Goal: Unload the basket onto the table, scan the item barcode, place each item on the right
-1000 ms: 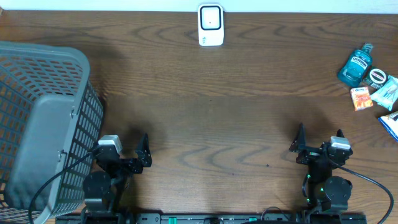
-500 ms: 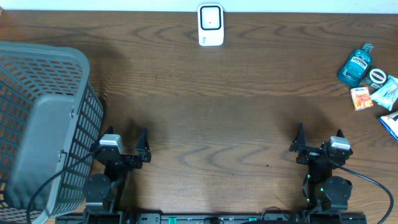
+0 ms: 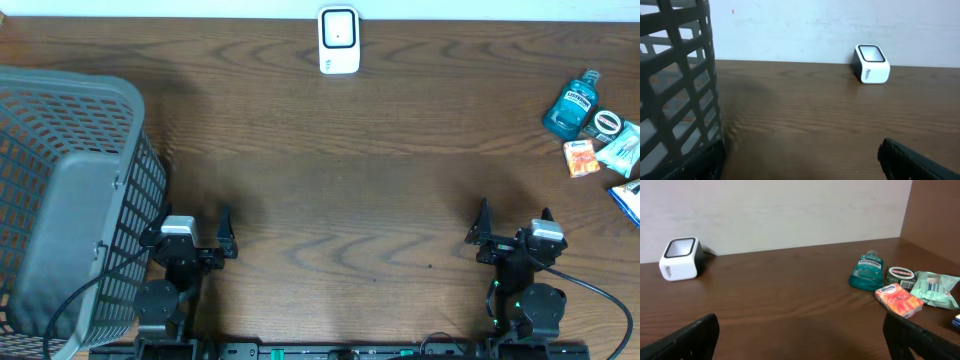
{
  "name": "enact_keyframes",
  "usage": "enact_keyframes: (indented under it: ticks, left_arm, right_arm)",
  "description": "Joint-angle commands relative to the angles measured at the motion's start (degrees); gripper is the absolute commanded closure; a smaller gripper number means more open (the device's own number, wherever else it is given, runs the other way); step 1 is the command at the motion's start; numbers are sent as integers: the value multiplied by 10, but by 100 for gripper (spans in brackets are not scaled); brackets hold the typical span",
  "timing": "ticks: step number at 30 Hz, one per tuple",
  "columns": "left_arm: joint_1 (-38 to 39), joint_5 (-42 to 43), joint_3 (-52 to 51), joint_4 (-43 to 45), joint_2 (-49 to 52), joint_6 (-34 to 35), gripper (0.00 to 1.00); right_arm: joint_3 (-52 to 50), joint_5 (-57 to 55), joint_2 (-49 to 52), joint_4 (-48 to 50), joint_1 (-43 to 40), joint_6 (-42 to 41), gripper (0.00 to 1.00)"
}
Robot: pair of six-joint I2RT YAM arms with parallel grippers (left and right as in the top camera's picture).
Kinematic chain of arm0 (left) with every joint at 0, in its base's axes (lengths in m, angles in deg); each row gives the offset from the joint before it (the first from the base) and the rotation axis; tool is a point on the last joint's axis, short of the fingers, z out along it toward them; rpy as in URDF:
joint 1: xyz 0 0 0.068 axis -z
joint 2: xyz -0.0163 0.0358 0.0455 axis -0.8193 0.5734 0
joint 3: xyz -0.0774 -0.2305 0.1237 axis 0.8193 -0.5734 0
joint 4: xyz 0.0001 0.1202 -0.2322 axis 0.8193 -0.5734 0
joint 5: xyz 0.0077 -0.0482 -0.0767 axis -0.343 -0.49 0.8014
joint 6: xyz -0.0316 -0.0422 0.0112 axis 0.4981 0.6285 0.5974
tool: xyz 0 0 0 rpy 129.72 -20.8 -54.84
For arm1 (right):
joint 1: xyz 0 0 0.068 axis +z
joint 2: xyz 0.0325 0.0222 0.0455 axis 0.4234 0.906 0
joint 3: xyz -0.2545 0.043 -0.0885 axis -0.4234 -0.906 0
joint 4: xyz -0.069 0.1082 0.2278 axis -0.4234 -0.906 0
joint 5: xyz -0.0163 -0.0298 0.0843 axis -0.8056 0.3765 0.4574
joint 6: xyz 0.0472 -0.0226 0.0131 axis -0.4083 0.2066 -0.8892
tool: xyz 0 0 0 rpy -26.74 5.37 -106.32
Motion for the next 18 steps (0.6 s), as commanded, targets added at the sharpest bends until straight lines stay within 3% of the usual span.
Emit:
enact_keyframes:
  ticks: [1,18]
  left_arm:
    - [-3,-6,-17,-8,-5,-10,2]
    - [-3,-6,-17,-7,-5,-5,2]
  right_arm:
    - [-1,2,-3,-3,-1,7,1]
    - [-1,2,-3,-3,-1,7,1]
